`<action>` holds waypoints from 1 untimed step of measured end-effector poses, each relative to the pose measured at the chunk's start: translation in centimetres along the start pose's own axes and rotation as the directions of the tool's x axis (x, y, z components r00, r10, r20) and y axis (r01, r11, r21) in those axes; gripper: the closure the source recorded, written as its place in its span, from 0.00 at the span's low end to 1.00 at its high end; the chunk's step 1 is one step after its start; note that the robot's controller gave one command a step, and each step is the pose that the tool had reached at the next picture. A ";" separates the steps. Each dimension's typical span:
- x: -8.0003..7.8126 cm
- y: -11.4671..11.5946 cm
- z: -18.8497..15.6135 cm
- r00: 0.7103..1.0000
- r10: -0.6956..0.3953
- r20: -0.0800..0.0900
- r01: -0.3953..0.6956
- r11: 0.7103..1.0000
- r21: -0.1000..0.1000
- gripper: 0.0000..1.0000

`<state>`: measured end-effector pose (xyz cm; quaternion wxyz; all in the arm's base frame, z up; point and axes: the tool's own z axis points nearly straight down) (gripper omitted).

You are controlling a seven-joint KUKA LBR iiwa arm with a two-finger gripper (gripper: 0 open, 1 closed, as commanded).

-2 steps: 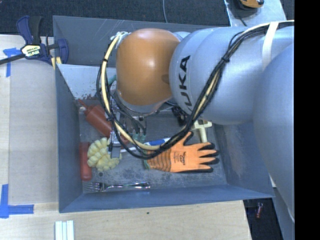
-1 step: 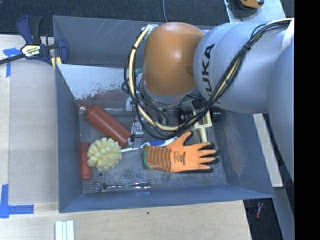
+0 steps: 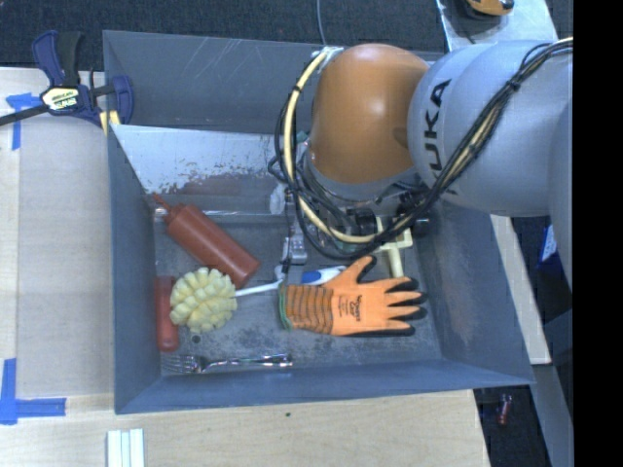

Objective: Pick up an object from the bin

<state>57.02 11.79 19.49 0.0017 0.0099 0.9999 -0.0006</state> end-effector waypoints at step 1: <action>1.8 -6.5 1.1 1.000 -0.018 0.001 0.018 1.000 -0.002 0.00</action>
Offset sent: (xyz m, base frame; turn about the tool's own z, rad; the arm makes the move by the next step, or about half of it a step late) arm 0.0241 -0.1247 -0.0859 -0.1408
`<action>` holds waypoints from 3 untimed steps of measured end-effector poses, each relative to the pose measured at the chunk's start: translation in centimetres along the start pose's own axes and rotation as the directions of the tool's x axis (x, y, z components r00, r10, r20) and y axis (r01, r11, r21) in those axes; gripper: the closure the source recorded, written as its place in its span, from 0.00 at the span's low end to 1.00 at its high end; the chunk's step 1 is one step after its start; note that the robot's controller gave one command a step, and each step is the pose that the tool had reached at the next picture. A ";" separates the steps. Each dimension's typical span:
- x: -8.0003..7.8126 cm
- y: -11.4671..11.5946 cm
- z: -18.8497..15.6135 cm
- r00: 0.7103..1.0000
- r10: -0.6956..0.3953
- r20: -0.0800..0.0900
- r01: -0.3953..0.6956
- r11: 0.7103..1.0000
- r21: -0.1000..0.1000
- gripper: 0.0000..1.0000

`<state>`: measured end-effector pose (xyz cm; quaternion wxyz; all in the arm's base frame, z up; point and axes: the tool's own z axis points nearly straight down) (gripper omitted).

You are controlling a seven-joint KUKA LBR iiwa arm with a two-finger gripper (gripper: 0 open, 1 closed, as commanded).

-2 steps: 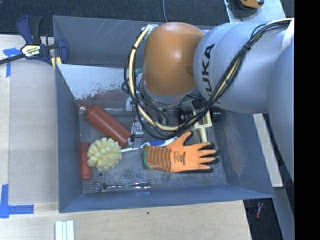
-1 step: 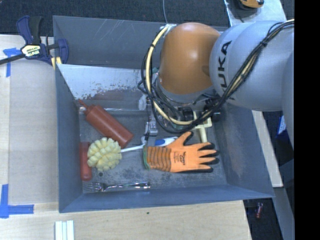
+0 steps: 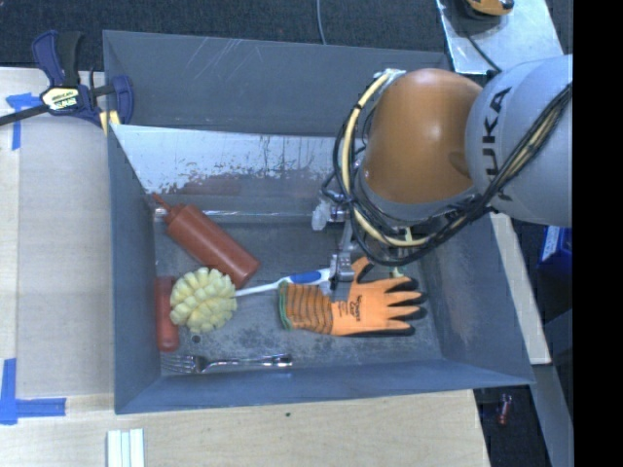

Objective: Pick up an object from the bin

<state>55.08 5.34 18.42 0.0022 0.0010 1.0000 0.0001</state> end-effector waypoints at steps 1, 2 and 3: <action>-2.8 -3.8 4.1 0.997 -0.081 0.011 0.081 0.997 -0.001 0.00; -3.6 -3.2 6.7 0.983 -0.184 0.007 0.184 0.983 0.002 0.00; -0.3 -6.9 8.7 0.998 -0.059 0.008 0.059 0.998 -0.001 0.00</action>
Offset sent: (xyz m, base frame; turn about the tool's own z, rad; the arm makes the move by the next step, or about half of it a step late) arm 0.0377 0.0023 -0.0614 -0.2594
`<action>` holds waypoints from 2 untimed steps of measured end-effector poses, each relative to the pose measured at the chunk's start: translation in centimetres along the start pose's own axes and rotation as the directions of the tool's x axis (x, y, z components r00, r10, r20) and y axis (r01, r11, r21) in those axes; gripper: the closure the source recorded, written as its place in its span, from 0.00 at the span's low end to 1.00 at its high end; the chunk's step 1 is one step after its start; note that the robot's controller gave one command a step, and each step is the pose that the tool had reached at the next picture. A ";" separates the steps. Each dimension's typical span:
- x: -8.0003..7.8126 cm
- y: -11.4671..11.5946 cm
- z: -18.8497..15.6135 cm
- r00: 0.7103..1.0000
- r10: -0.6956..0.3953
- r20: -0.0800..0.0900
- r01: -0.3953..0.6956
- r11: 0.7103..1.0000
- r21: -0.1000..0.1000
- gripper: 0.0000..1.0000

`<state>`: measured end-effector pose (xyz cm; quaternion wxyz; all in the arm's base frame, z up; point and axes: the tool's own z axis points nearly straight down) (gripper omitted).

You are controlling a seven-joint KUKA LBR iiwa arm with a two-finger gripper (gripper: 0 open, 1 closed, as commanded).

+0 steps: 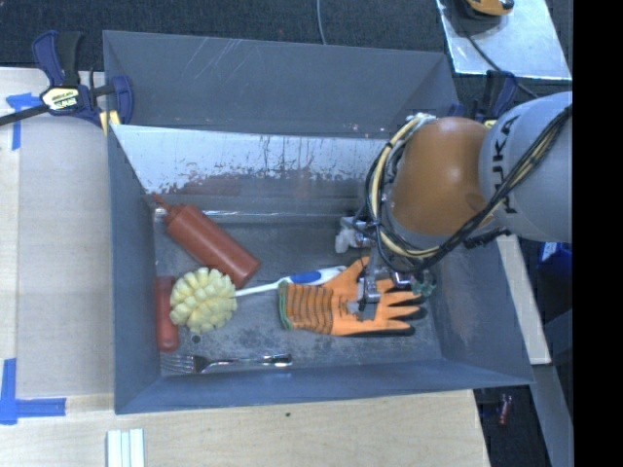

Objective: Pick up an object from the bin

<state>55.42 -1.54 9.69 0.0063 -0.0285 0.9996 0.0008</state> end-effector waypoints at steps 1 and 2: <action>0.4 -2.2 1.2 0.990 0.143 0.004 -0.143 0.990 0.002 0.00; 3.8 -4.6 1.6 0.962 0.274 -0.003 -0.274 0.962 0.003 1.00</action>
Offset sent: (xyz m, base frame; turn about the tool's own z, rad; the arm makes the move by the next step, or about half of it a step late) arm -0.0362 -0.0476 -0.0167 0.2766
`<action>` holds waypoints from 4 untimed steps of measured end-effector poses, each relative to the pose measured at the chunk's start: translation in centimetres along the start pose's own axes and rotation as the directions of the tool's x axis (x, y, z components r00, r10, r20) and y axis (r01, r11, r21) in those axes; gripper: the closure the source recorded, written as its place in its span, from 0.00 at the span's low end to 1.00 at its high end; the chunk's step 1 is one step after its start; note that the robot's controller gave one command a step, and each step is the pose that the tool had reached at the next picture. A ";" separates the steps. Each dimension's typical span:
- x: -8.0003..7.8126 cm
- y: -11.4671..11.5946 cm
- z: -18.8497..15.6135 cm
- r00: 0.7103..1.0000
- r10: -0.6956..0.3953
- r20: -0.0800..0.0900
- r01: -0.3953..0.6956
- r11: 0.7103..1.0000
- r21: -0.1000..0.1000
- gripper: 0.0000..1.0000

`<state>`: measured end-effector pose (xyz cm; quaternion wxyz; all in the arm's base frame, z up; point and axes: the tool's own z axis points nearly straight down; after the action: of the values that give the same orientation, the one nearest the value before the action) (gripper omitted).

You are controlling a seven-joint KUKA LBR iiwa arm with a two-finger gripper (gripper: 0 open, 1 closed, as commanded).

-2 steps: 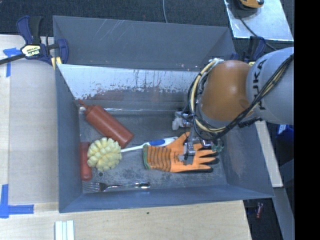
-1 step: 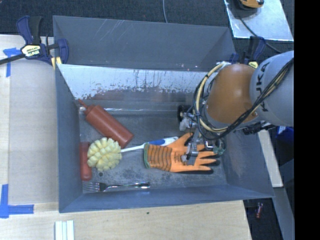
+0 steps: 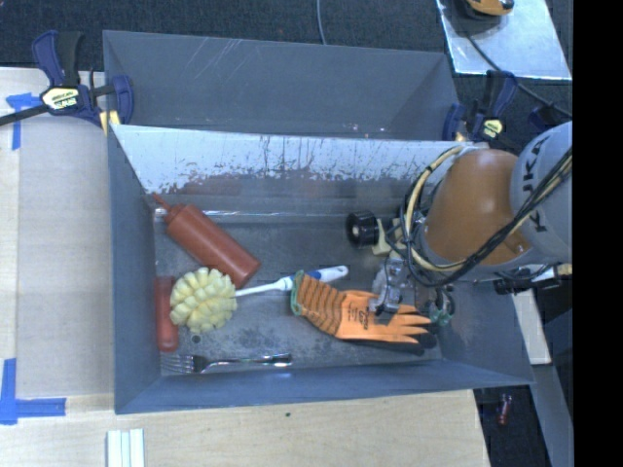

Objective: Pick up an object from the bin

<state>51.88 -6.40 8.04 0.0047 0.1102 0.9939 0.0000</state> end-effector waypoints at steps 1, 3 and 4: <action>0.0 0.0 0.0 1.000 0.000 0.000 0.000 1.000 0.000 1.00; 2.6 -0.8 0.5 0.994 0.113 0.004 -0.113 0.994 -0.001 1.00; 2.8 0.1 0.8 1.000 -0.005 0.009 0.005 1.000 0.001 1.00</action>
Offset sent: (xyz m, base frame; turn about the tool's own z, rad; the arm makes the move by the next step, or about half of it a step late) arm -0.0322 -0.0041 -0.0104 0.1539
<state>49.21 -5.74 7.18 0.0090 0.1079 0.9941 -0.0008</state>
